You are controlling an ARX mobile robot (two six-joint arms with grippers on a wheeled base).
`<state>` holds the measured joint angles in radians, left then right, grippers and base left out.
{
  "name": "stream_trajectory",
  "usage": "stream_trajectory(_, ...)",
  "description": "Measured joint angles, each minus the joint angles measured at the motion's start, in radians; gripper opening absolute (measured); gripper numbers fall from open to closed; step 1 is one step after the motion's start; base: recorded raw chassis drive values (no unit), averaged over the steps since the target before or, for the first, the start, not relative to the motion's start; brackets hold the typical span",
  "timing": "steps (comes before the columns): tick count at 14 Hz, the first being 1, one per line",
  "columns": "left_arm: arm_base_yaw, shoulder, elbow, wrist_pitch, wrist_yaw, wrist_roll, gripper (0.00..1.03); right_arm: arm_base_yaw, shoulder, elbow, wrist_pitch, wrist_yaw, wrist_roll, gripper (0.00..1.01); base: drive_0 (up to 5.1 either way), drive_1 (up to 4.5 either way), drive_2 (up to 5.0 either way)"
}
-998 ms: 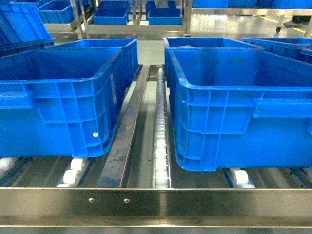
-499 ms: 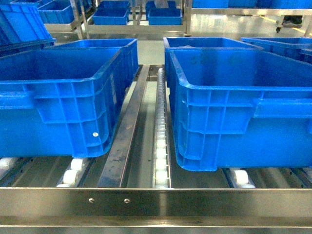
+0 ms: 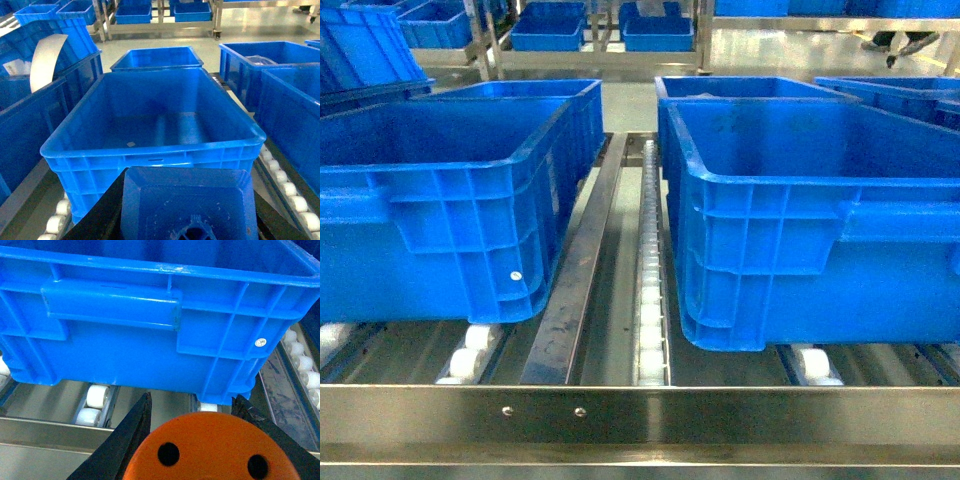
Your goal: Sort blue parts and orange caps into right shelf containers
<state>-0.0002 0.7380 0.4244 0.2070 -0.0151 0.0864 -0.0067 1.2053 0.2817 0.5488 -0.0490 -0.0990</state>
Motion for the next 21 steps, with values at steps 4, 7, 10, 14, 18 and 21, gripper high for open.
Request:
stream_trajectory(4, 0.000, 0.000, 0.000, 0.000, 0.000, 0.000, 0.44, 0.000, 0.000, 0.000, 0.000, 0.000, 0.000, 0.43, 0.0, 0.00, 0.0)
stream_trajectory(7, 0.000, 0.000, 0.000, 0.000, 0.000, 0.000, 0.44, 0.000, 0.000, 0.000, 0.000, 0.000, 0.000, 0.43, 0.0, 0.00, 0.0)
stream_trajectory(10, 0.000, 0.000, 0.000, 0.000, 0.000, 0.000, 0.44, 0.003, 0.024, -0.026, 0.132, -0.001, 0.002, 0.43, 0.0, 0.00, 0.0)
stream_trajectory(14, 0.000, 0.000, 0.000, 0.000, 0.000, 0.000, 0.44, 0.038, -0.064, 0.064, 0.256, -0.039, 0.058, 0.43, 0.0, 0.00, 0.0)
stream_trajectory(18, 0.000, 0.000, 0.000, 0.000, 0.000, 0.000, 0.44, 0.019, 0.390, 0.434, 0.434, -0.008, 0.061, 0.65, 0.0, 0.00, 0.0)
stream_trajectory(21, 0.000, 0.000, 0.000, 0.000, 0.000, 0.000, 0.44, 0.024, 0.263, 0.238, 0.463, -0.076, 0.069, 0.99, 0.0, 0.00, 0.0)
